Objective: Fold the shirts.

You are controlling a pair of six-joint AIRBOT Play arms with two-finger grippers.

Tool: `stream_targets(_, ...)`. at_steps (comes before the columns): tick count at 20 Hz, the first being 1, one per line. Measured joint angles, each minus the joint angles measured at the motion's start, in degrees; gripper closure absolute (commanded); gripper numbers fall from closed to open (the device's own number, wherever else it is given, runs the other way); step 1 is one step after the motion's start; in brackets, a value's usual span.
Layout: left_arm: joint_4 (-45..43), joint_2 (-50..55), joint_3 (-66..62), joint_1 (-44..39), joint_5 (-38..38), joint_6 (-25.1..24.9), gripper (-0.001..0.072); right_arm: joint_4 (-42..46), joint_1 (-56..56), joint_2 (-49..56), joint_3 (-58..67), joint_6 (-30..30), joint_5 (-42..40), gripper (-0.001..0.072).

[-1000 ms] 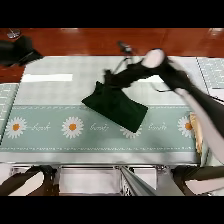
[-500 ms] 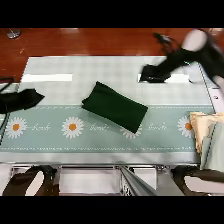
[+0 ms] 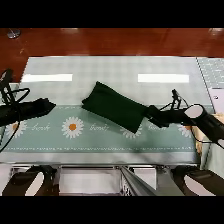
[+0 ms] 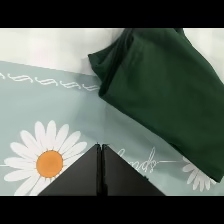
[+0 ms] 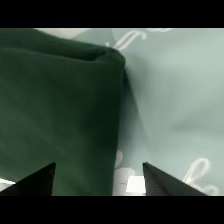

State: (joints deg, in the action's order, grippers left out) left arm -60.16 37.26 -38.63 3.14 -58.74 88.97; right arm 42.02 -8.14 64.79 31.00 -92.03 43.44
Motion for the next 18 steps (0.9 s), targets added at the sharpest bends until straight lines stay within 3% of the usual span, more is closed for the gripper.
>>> stream_targets(2, 0.31, 0.00, 0.26, -0.66, 0.13, 0.00, 0.0686, -7.15, -1.05, 6.14, 1.92, 5.35, 1.27, 0.0127)
stream_targets(3, 0.48, 0.00, 0.35, -0.83, 0.44, 0.02, 0.0686, -9.88, -1.86, 9.09, 3.32, 7.23, 2.10, 0.0341)
stream_targets(4, 0.57, 0.00, 0.42, -1.01, 0.35, 0.15, 0.0686, -11.10, -2.89, 12.09, 5.03, 8.81, 3.19, 0.0620)
stream_targets(5, 0.66, 0.00, 0.46, -1.11, 0.48, 0.15, 0.0686, -11.76, -3.78, 14.53, 6.91, 10.12, 3.91, 0.0694)
stream_targets(8, 1.31, 0.00, 0.52, -1.29, 0.59, 0.17, 0.0685, -13.64, -5.16, 18.18, 16.46, 14.29, 8.50, 0.0694)
stream_targets(10, 1.90, 0.00, 0.52, -1.33, 0.83, 0.20, 0.0685, -10.75, -4.24, 17.59, 25.99, 13.86, 12.11, 0.0694)
stream_targets(15, 3.85, 0.00, 0.52, -1.36, 1.14, 0.22, 0.0685, 6.27, 5.79, 11.74, 51.65, 2.38, 24.55, 0.0694)
stream_targets(18, 4.50, 0.00, 0.52, -1.33, 1.16, 0.22, 0.0686, 12.00, 15.10, 7.41, 59.12, -2.69, 33.46, 0.0694)
